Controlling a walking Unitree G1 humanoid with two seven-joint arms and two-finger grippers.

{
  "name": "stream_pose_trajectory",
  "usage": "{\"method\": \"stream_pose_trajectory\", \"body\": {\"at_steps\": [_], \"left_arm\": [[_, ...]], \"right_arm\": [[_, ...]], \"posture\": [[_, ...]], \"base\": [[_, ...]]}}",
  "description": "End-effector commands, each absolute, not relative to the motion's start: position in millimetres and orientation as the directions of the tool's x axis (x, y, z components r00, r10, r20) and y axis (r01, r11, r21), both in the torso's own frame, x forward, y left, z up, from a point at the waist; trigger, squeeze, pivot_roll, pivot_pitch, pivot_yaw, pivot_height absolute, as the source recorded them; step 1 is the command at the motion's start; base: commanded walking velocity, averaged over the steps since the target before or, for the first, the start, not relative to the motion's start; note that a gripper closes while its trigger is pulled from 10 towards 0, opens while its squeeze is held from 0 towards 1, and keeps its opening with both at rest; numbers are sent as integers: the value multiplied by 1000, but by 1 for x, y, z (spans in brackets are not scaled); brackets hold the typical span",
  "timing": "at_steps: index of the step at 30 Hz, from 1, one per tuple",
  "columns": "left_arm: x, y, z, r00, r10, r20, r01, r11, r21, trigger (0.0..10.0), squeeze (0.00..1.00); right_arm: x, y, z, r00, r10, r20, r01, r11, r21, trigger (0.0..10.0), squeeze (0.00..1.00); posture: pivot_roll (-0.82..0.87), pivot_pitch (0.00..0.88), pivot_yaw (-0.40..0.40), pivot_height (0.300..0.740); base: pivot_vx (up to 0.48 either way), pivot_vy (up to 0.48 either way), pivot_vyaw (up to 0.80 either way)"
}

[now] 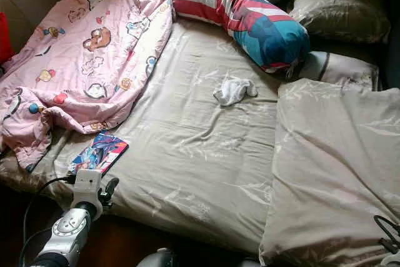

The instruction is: Clean up the room

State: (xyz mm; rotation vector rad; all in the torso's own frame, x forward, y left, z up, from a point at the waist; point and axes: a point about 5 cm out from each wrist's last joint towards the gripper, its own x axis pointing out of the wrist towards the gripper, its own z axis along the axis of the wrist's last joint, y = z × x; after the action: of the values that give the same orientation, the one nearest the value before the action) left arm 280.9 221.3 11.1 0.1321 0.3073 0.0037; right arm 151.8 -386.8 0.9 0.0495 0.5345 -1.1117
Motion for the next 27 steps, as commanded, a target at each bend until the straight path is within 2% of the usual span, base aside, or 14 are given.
{"method": "stream_pose_trajectory", "body": {"at_steps": [1, 2, 3, 4, 9, 11, 12, 15, 19, 20, 21, 22, 25, 27], "left_arm": [[271, 226, 2, 936, 28, -352, 28, 988, 151, 10000, 0], [271, 226, 2, 935, 28, -353, 27, 988, 151, 10000, 0], [271, 227, 1, 935, 28, -354, 27, 988, 150, 10000, 0], [271, 226, 1, 934, 28, -355, 27, 988, 149, 10000, 0], [269, 226, -1, 930, 32, -365, 24, 989, 147, 10000, 0], [266, 229, -6, 919, 41, -391, 19, 989, 146, 10000, 0], [266, 229, -6, 919, 41, -391, 19, 989, 146, 10000, 0], [263, 231, -9, 909, 48, -414, 13, 990, 143, 10000, 0], [261, 231, -11, 902, 51, -428, 11, 990, 140, 10000, 0], [260, 231, -13, 897, 53, -438, 8, 991, 136, 10000, 0], [259, 230, -15, 894, 55, -444, 4, 991, 130, 10000, 0], [258, 230, -17, 889, 60, -454, -5, 992, 122, 10000, 0], [254, 231, -21, 876, 77, -476, -35, 995, 97, 10000, 0], [248, 229, -29, 848, 89, -522, -52, 995, 86, 10000, 0]], "right_arm": [[133, -376, -20, 273, -814, -513, 870, 437, -230, 10000, 710], [135, -375, -19, 281, -814, -508, 868, 442, -228, 10000, 925], [136, -375, -19, 285, -815, -504, 867, 444, -228, 10000, 925], [140, -374, -18, 297, -815, -497, 865, 451, -222, 10000, 1000], [152, -374, -10, 354, -823, -444, 839, 489, -237, 10000, 996], [180, -364, 6, 531, -793, -299, 735, 607, -302, 10000, 1000], [180, -364, 6, 531, -793, -299, 735, 607, -302, 10000, 1000], [205, -343, 16, 679, -706, -200, 663, 707, -246, 10000, 1000], [221, -320, 16, 799, -572, -185, 534, 817, -216, 10000, 984], [231, -297, 12, 873, -449, -191, 427, 892, -148, 10000, 59], [234, -288, 10, 894, -404, -195, 386, 914, -126, 10000, 0], [237, -276, 7, 917, -343, -202, 326, 938, -115, 10000, 0], [239, -264, 1, 928, -292, -233, 277, 956, -94, 10000, 0], [239, -245, -14, 926, -171, -337, 147, 985, -94, 10000, 0]], "posture": [[-106, 193, 104, 740], [-106, 193, 104, 740], [-106, 193, 104, 740], [-104, 193, 103, 740], [-102, 192, 101, 740], [-102, 188, 98, 740], [-102, 188, 98, 740], [-103, 184, 94, 740], [-106, 175, 89, 740], [-108, 167, 85, 740], [-106, 155, 80, 740], [-106, 150, 78, 740], [-109, 123, 71, 740], [-116, 85, 55, 740]], "base": [[0, 0, 0], [0, 0, 0], [0, 0, 0], [0, 0, 0], [0, 0, 0], [0, 0, 0], [0, 0, 0], [0, 0, 0], [0, 0, 0], [0, 0, 0], [0, 0, 0], [0, 0, 0], [0, 0, 0], [0, 0, 0]]}}
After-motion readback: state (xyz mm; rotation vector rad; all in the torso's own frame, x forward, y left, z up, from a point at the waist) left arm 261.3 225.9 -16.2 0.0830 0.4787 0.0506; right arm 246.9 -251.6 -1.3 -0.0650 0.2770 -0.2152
